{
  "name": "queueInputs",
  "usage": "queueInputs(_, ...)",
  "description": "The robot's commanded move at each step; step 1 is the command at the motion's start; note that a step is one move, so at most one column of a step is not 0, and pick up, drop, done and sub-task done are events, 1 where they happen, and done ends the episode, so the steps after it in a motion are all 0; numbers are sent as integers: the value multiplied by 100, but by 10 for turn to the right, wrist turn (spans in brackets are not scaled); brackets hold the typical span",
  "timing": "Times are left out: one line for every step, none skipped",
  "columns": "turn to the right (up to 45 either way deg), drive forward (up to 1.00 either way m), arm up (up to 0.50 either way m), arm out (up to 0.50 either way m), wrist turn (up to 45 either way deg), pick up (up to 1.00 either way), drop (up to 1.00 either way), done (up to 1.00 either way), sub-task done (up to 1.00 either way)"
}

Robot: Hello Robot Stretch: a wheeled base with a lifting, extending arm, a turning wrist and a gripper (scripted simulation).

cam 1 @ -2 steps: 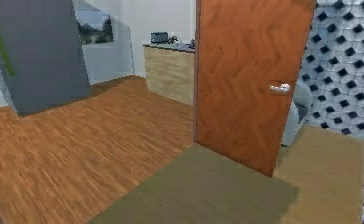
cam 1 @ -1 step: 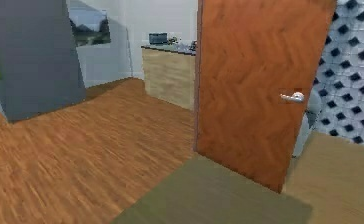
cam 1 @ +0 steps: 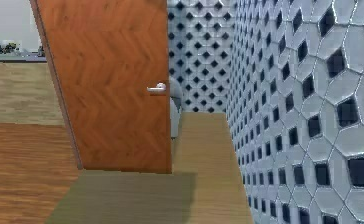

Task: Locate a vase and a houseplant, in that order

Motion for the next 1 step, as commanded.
queueInputs(0,25,0,0,0,0,0,0,0)
